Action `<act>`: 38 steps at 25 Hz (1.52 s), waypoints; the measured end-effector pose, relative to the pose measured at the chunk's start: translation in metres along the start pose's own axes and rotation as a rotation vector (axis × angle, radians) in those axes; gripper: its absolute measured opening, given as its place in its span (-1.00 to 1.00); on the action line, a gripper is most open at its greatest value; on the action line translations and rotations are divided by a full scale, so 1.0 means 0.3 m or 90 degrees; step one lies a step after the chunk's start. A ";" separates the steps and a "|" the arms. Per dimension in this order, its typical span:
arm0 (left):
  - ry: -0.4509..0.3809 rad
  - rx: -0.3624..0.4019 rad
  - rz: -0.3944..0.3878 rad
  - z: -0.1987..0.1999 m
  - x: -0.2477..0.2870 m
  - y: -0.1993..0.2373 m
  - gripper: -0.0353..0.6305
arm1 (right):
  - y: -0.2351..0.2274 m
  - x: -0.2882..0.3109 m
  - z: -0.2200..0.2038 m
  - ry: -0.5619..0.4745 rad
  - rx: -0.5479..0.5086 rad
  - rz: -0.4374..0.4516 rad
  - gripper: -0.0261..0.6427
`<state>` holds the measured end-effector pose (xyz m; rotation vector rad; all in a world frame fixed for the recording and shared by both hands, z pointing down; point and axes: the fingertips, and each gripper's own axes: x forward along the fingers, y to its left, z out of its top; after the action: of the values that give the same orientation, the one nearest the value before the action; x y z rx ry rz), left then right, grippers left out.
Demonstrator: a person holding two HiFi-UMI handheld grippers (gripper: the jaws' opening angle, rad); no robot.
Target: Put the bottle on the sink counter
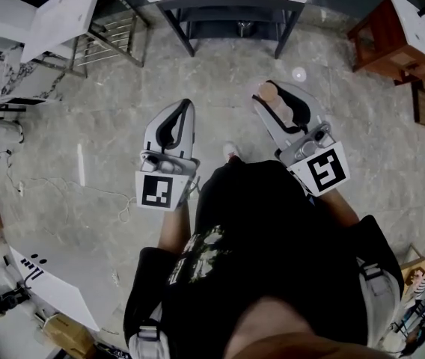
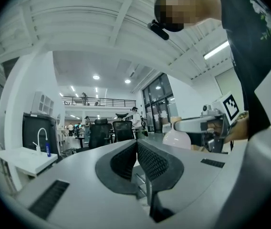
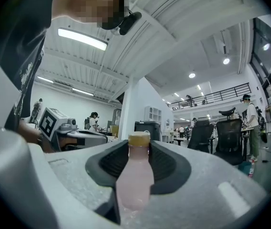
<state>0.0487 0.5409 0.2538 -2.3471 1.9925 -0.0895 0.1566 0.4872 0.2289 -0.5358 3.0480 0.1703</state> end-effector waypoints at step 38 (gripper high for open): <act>-0.007 -0.027 0.027 -0.007 0.656 0.525 -0.85 | -0.519 0.690 -0.087 0.004 0.003 0.060 -0.55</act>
<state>-0.0744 0.3211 0.2436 -2.3243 2.0573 -0.0334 0.0147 0.2688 0.2267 -0.3929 3.0801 0.1644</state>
